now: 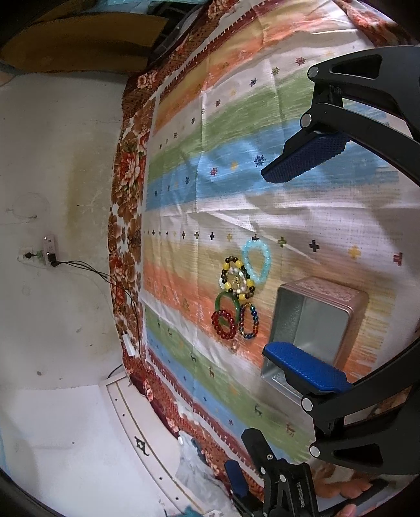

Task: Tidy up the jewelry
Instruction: 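Lower the left tool over the red bead bracelet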

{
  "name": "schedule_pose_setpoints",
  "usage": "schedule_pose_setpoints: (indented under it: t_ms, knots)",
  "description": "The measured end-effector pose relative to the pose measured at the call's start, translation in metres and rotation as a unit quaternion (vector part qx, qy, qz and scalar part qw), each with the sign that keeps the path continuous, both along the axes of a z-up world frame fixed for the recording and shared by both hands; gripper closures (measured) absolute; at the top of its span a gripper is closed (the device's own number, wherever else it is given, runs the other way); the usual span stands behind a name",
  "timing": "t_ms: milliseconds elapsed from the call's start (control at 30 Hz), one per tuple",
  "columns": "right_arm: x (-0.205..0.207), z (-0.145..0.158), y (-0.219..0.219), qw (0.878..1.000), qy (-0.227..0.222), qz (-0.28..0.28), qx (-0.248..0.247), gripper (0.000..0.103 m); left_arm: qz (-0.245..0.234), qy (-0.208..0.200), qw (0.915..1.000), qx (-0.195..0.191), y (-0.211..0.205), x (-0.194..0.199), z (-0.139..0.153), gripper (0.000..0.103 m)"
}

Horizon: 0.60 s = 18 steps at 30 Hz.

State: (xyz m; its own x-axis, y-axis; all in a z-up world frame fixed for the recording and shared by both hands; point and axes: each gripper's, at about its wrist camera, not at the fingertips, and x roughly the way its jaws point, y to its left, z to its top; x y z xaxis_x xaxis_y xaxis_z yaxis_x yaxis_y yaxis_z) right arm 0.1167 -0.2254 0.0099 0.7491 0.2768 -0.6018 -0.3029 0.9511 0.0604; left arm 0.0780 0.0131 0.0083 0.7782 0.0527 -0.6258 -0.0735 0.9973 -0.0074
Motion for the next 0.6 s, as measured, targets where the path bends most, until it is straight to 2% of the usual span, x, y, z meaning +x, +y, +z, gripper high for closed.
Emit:
schedule_pose_setpoints:
  t_ms: [167, 367, 600]
  knots:
    - [0.01, 0.003, 0.002, 1.0, 0.001, 0.006, -0.005, 0.003, 0.001, -0.002, 1.0, 0.003, 0.002, 0.011, 0.003, 0.005]
    - [0.025, 0.002, 0.003, 1.0, 0.006, 0.004, -0.006, 0.003, 0.003, 0.014, 0.9999, -0.004, 0.008, 0.029, 0.0, 0.005]
    - [0.039, 0.004, 0.004, 1.0, 0.009, -0.001, -0.007, 0.003, 0.002, 0.018, 0.9998, 0.007, 0.009, 0.045, 0.0, 0.005]
